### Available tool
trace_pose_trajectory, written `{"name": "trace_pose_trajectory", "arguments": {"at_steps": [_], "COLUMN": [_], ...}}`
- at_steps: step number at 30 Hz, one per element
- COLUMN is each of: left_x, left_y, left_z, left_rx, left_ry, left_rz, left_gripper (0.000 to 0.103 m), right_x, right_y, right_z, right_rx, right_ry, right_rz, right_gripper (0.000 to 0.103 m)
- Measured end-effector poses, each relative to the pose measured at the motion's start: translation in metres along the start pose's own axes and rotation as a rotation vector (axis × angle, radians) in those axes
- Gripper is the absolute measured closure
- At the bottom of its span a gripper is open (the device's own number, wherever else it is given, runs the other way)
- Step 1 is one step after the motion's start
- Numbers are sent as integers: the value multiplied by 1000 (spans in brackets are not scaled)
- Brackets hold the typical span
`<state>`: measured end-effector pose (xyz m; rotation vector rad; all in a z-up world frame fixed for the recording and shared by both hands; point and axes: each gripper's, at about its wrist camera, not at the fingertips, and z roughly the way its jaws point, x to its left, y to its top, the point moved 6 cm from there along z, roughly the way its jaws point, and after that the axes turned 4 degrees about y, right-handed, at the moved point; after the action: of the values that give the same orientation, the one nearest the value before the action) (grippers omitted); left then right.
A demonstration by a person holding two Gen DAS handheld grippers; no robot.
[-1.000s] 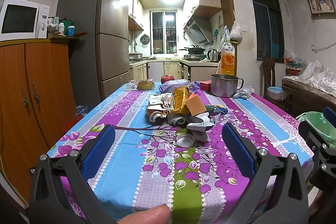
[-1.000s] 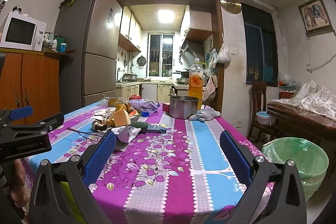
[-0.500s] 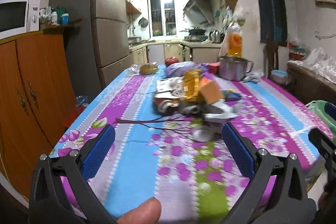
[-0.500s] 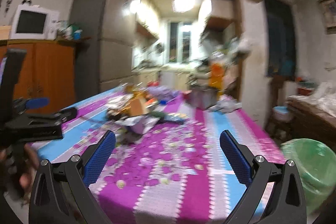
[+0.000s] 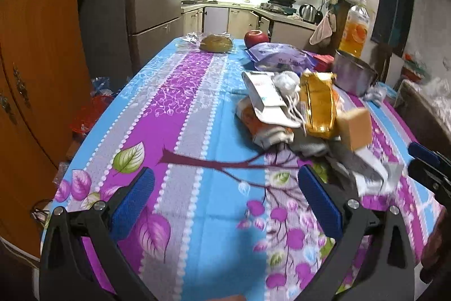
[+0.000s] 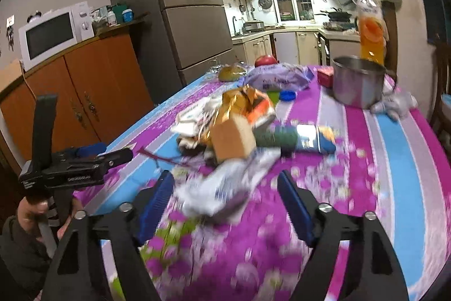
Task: Collect trash
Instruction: 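Grasp the orange sponge with the right tool while the left tool grasps the white medicine box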
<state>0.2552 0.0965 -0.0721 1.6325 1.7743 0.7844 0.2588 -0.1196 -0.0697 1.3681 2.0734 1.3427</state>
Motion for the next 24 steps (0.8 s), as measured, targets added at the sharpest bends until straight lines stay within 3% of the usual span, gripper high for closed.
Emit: {"name": "trace_pose_trajectory", "arguments": {"at_steps": [7, 9, 11, 17, 21, 24], "left_x": [-6, -6, -6, -13, -18, -25], "left_y": [15, 23, 31, 60, 70, 69], "left_z": [32, 39, 46, 65, 89, 105], "left_rx": [44, 49, 52, 40, 87, 130], "left_ry": [-35, -47, -65, -125, -147, -150], "left_rz": [-6, -16, -29, -59, -89, -82], "left_gripper": [5, 5, 5, 6, 20, 36], "right_x": [2, -3, -11, -16, -12, -12], "right_y": [19, 19, 16, 16, 18, 19], "right_z": [70, 83, 91, 61, 42, 32], "right_rx": [117, 144, 165, 54, 6, -10], "right_ry": [-23, -39, -58, -21, 7, 17], "right_rz": [-78, -75, -56, 12, 32, 42], "right_gripper": [28, 39, 63, 64, 64, 64]}}
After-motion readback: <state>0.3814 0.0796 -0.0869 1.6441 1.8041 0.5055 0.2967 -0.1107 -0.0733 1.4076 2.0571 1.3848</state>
